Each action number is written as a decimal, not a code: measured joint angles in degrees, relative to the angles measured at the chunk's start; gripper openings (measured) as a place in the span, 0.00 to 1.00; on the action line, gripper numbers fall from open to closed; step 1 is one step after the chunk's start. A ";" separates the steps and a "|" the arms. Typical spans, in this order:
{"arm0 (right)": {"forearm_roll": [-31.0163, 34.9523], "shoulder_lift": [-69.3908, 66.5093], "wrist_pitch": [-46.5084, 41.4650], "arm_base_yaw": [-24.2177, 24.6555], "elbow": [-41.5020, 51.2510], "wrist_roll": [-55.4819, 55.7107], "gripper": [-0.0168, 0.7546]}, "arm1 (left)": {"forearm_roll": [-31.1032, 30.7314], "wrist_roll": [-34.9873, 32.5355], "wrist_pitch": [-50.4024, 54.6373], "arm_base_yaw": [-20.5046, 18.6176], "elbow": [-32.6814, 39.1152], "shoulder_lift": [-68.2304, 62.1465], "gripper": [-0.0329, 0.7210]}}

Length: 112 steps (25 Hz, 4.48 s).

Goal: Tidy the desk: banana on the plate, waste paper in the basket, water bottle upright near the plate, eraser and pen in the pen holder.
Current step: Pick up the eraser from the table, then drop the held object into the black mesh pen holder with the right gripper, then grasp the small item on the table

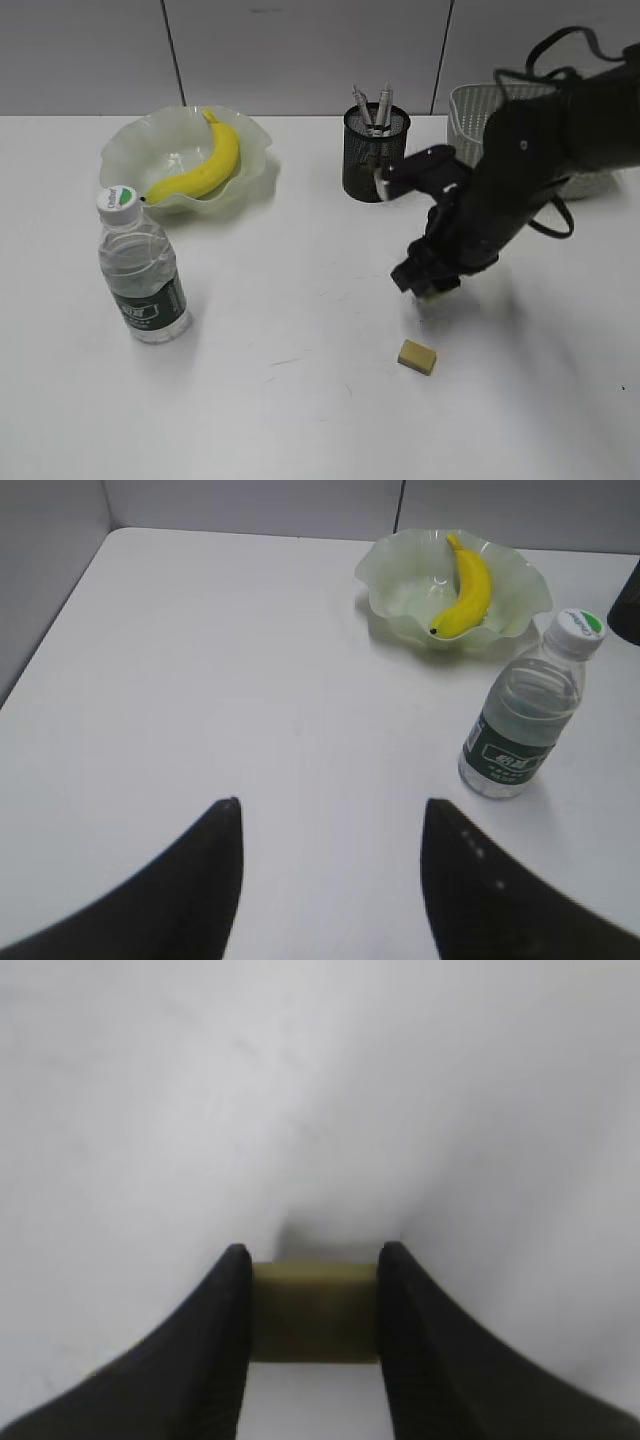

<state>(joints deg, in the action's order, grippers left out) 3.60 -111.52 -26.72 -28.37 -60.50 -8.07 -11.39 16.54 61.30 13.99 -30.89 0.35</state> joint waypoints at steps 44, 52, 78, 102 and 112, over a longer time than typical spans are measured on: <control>1.28 49.68 -8.52 3.37 16.45 0.81 0.59 | 0.06 0.00 0.00 0.00 0.00 0.00 0.44; -4.37 83.41 -27.81 3.33 27.36 5.54 0.54 | 0.12 0.00 0.00 0.00 0.00 -1.93 0.44; -7.09 111.90 -32.60 3.33 31.23 11.67 0.46 | 39.24 -50.05 -36.26 34.57 -26.57 -79.38 0.34; -7.13 111.90 -32.72 3.33 31.29 11.67 0.41 | 11.39 -11.22 -17.32 42.61 -63.92 -128.75 0.73; -7.20 111.90 -32.72 3.33 31.29 11.67 0.41 | 11.39 -10.40 -19.32 42.61 -64.05 -131.14 0.72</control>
<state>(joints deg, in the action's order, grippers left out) -3.59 0.38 -59.44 -25.04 -29.21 3.60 0.00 6.14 41.98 56.60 -94.94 -130.79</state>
